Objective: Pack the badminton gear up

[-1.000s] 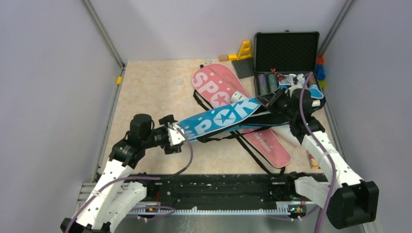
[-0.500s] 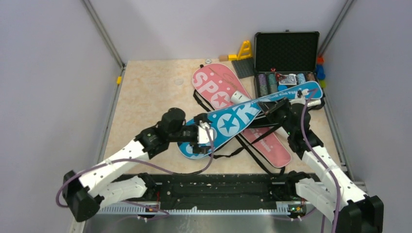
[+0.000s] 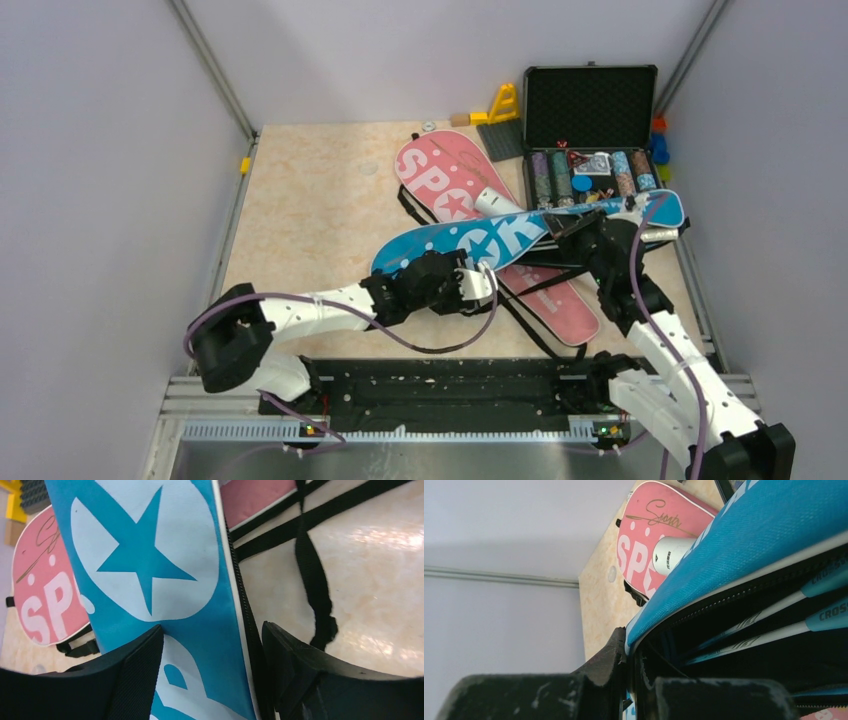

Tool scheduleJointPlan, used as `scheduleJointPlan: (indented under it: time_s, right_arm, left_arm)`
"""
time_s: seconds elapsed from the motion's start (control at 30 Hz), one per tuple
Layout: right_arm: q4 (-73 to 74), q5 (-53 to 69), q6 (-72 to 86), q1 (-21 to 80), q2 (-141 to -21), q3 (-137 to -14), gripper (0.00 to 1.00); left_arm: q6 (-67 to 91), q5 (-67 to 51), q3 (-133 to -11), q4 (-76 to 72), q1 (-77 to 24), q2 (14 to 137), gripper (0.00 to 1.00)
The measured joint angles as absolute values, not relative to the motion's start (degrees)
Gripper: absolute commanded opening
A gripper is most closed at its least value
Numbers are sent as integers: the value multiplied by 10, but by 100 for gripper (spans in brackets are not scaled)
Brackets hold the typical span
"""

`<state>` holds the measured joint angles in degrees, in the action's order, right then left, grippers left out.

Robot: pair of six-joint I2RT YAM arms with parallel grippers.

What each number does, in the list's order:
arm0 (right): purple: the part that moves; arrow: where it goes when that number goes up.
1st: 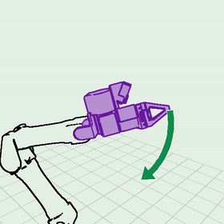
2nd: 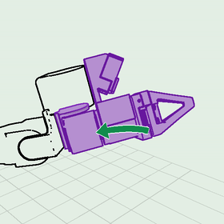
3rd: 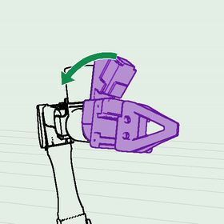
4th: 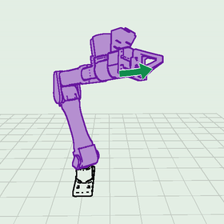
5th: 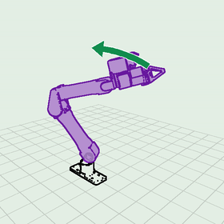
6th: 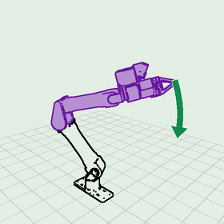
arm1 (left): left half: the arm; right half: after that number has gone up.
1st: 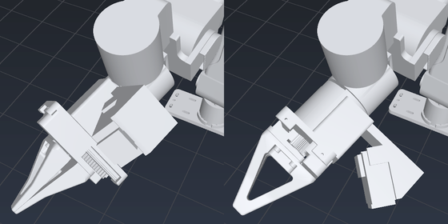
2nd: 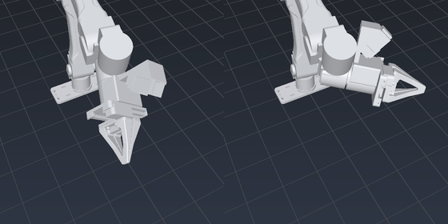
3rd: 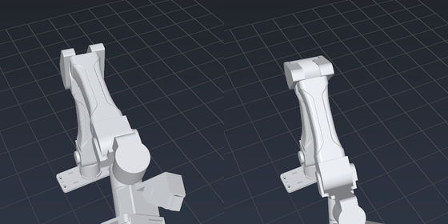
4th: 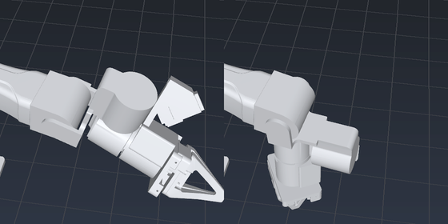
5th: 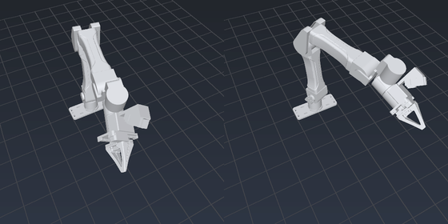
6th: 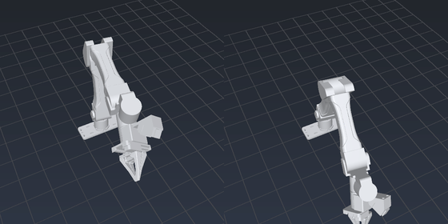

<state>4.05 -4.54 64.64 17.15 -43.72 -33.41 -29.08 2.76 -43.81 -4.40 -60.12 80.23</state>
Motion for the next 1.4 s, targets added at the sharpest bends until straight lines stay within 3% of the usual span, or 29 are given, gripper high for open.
scheduleJointPlan:
  time_s: [0.13, 0.2, 0.3, 0.5, 0.57, 0.67, 1.03, 1.3, 1.4]
  right_arm:
    - [50, -47, 648, 171, -432, -334, 0]
    - [58, -48, 648, 171, -427, -334, 0]
    - [72, -53, 647, 171, -419, -334, 0]
    - [92, -57, 628, 171, -418, -336, 30]
    - [102, -43, 591, 171, -426, -345, 42]
    - [102, 1, 508, 171, -449, -366, 52]
    - [32, 276, 288, 176, -512, -379, 56]
    - [41, 286, 177, 242, -508, -379, 56]
    - [58, 255, 136, 275, -517, -381, 51]
  left_arm:
    - [-286, 90, -438, -82, -601, 830, 58]
    - [-289, 110, -438, -99, -598, 840, 40]
    - [-289, 123, -438, -113, -592, 849, 1]
    - [-294, 141, -439, -121, -589, 853, 0]
    - [-284, 143, -452, -94, -587, 853, 0]
    - [-255, 127, -512, 7, -583, 851, 0]
    - [-164, -13, -724, 296, -559, 844, 0]
    - [-148, -84, -770, 391, -533, 849, 0]
    - [-148, -97, -772, 413, -531, 849, 0]
